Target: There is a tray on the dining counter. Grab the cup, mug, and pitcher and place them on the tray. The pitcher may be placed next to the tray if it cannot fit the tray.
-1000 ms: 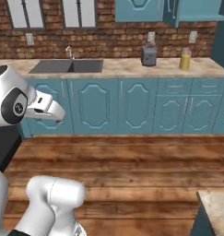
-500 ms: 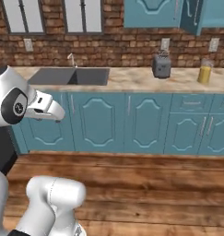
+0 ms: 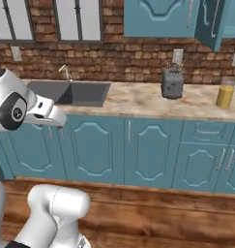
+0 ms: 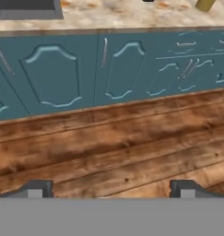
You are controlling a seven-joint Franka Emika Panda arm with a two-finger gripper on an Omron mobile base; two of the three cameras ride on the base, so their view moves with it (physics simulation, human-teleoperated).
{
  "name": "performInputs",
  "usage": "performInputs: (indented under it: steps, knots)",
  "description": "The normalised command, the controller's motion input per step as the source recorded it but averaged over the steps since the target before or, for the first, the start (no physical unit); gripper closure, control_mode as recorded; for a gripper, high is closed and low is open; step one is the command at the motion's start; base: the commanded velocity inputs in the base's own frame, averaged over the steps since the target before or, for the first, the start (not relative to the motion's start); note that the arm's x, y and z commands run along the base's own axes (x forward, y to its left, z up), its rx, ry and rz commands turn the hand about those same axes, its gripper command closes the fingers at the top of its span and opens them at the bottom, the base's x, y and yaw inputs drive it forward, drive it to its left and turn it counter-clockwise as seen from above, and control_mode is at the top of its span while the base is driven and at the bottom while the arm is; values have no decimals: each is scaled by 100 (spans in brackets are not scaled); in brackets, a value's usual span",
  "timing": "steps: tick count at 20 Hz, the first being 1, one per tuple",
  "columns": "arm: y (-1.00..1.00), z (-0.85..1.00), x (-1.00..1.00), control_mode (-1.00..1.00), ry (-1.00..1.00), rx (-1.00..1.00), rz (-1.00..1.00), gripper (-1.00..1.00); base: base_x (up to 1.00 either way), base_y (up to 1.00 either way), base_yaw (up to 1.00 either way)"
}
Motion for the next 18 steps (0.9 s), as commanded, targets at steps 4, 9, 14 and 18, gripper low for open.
performInputs:
  steps: [4, 9, 14, 18]
  knots:
    - [0, 0, 0, 100, 0, 0, 0, -100, 100, -100, 20]
    - [0, 0, 0, 100, 0, 0, 0, -100, 83, -100, 19]
    - [0, 0, 0, 100, 0, 0, 0, -100, 20, -100, 21]
    - [0, 0, 0, 100, 0, 0, 0, -100, 0, -100, 24]
